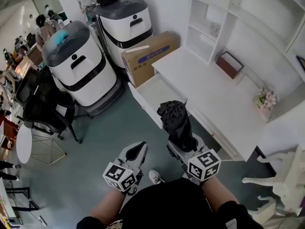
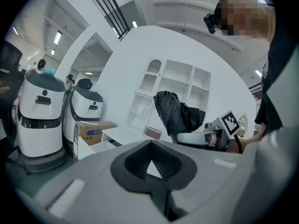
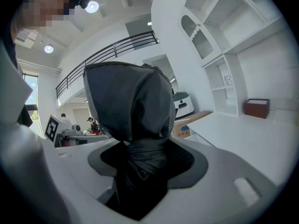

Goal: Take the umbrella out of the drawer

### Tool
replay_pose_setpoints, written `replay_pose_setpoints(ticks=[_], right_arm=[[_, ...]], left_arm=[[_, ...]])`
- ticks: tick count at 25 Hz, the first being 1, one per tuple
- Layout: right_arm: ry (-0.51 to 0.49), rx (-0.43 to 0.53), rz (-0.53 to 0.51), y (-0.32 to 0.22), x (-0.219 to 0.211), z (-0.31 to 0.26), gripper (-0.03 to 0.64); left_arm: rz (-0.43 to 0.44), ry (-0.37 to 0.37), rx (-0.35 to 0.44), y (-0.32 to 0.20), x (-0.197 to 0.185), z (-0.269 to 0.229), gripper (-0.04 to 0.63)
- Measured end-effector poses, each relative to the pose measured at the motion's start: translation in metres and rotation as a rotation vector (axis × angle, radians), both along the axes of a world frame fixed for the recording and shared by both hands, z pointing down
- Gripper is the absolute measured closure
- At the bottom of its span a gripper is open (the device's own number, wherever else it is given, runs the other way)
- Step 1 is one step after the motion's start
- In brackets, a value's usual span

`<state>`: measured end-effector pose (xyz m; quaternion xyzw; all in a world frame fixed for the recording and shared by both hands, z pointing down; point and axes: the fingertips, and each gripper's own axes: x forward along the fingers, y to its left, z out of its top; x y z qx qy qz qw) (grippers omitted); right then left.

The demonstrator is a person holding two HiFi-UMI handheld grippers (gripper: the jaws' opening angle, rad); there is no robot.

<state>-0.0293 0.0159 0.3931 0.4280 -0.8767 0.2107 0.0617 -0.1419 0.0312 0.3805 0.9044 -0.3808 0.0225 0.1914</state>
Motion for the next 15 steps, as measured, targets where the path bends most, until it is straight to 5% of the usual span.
replay_pose_setpoints(ticks=[15], right_arm=[[-0.037,-0.039,-0.102,0.048,0.095,0.006,0.333]], left_arm=[[-0.069,0.009,-0.009,0.043,0.11,0.009,0.594]])
